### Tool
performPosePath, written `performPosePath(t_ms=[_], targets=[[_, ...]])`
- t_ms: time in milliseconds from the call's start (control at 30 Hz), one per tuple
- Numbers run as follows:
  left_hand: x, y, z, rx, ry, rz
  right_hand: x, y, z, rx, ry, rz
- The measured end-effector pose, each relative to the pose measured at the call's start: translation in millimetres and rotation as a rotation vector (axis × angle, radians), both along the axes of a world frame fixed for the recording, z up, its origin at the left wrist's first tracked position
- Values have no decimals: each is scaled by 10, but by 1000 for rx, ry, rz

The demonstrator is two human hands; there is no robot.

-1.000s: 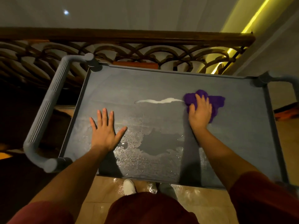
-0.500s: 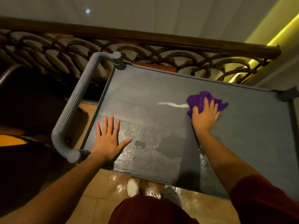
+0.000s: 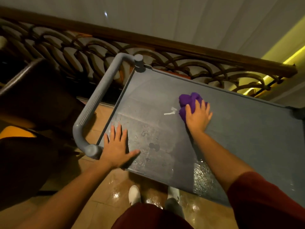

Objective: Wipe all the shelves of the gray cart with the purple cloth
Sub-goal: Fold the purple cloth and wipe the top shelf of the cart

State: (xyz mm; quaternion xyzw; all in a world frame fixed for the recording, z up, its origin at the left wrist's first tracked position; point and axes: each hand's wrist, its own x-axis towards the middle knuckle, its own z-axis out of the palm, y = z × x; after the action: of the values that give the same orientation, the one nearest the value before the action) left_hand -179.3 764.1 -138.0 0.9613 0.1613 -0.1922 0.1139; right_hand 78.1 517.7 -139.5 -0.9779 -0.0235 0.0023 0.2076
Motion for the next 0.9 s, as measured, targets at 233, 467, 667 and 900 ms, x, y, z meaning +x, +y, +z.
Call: performPosePath(t_ms=[233,467,667,900], targets=[[-166,-95,-82,62,18,-68,-400,700,-36,162,31,186],[-212,-122,109,35,0,-11,-767,1087,-39,138,17,552],[-625,-489,132,-14,-76,172,-771,1162,-35,161,77,525],[-617,-381,187,-28,41,95,-1179,802,-54,291,122,988]])
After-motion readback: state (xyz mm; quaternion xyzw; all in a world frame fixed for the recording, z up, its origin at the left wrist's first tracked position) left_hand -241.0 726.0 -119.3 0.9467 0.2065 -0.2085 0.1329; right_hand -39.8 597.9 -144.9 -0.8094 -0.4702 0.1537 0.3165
